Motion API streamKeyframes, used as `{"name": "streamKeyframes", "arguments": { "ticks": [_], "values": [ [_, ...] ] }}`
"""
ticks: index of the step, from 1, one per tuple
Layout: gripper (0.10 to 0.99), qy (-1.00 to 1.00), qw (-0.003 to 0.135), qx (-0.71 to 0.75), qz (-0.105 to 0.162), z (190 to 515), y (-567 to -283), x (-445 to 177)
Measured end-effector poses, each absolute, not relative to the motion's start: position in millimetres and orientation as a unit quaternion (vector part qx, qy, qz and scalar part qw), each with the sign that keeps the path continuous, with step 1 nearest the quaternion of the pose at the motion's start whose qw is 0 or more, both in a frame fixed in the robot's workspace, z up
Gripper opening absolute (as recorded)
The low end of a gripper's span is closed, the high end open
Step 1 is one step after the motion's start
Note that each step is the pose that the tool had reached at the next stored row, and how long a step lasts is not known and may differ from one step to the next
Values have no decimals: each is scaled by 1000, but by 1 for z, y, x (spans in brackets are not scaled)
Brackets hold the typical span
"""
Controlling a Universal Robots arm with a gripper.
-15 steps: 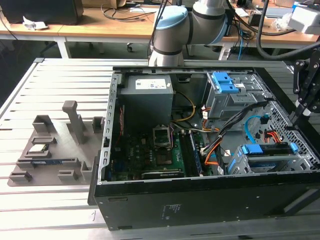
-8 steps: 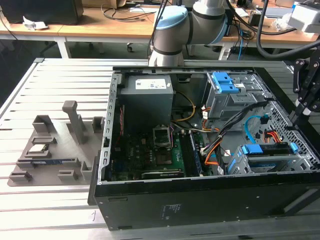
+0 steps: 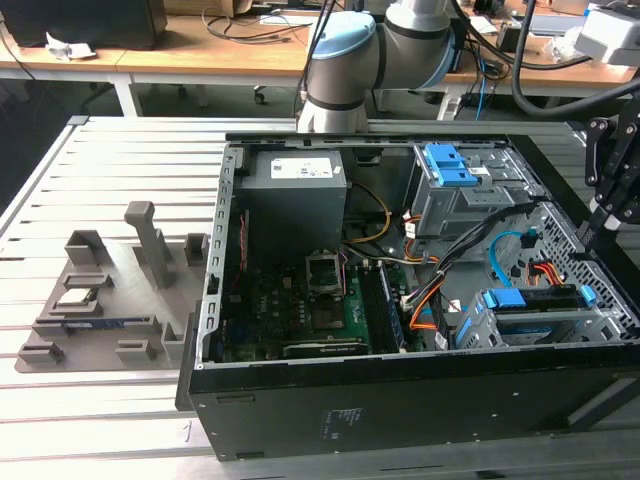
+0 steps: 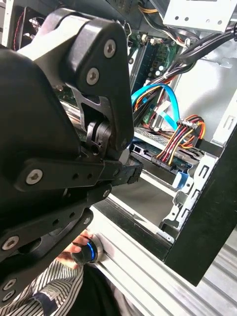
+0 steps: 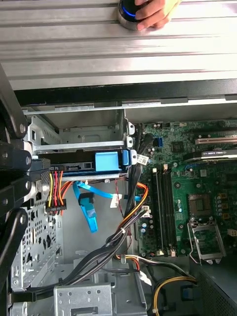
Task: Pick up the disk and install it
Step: 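Insert the second disk wire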
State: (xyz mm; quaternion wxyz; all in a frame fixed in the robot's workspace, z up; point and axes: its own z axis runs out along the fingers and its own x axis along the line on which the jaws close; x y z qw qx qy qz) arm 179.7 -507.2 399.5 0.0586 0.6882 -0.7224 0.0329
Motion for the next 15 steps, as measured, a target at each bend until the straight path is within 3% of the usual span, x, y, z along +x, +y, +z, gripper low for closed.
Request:
{"name": "streamKeyframes", "arguments": {
  "ticks": [3,5,6,15],
  "values": [
    [114,-722,59,688,33,399,-507,180],
    [235,-722,59,688,33,399,-507,180],
    [361,-722,59,688,33,399,-507,180],
    [361,-721,59,690,33,387,-495,164]
  ]
}}
